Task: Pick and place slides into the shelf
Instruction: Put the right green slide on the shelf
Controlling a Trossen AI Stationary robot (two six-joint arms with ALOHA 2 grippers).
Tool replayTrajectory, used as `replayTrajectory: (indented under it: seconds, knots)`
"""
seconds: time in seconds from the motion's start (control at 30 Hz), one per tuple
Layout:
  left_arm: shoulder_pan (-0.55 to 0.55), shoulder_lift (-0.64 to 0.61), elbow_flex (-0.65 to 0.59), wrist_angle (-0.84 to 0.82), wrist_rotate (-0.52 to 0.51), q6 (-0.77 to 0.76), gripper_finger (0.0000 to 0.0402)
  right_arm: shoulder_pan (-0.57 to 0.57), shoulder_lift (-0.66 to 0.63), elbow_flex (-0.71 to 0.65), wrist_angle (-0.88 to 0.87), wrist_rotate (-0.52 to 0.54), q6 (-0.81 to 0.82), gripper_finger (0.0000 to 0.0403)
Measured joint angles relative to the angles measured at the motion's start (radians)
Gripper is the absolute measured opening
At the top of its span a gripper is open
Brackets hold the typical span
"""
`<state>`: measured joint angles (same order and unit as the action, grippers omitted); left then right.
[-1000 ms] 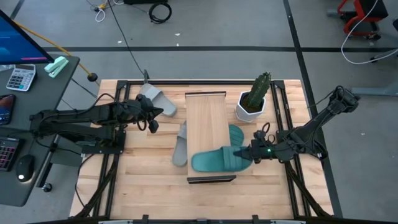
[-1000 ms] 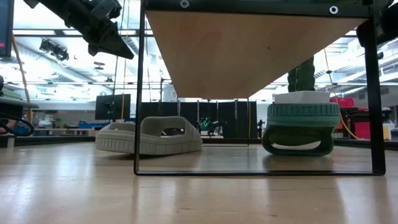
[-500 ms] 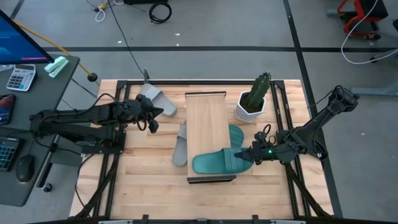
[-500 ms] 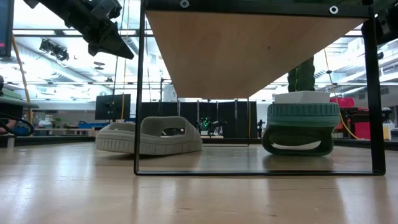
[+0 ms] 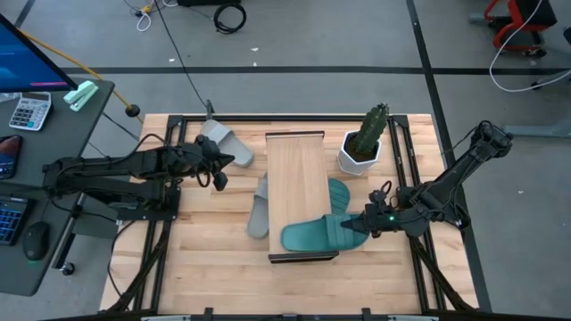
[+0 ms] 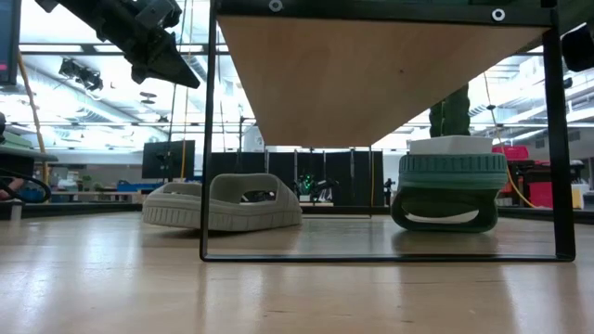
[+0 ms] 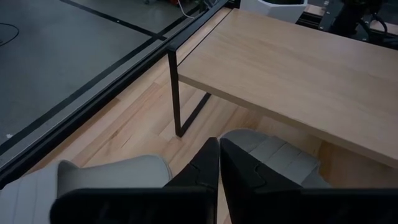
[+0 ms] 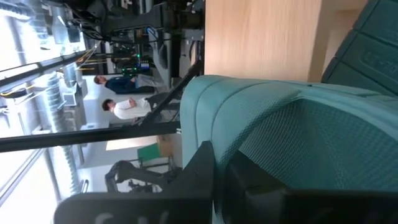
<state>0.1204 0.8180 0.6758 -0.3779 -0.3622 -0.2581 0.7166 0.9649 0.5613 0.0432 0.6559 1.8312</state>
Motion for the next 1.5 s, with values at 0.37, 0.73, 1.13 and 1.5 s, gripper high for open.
replayTrajectory:
  seconds: [0.37,0.73,1.13,1.5]
  knots:
    - [0.000,0.000,0.000,0.000,0.000,0.006,0.0014,-0.001,0.000,0.000,-0.027,-0.009,0.002,0.0011]
    - [0.000,0.000,0.000,0.000,0.000,0.007,0.0019,-0.001,0.000,0.000,-0.058,-0.012,-0.016,0.0013]
    - [0.000,0.000,0.000,0.000,0.000,0.007,0.0020,-0.001,0.001,0.000,-0.074,-0.014,-0.019,0.0019]
    - [0.000,0.000,0.000,0.002,0.000,0.007,0.0014,-0.007,0.001,0.000,-0.074,-0.015,-0.037,0.0038]
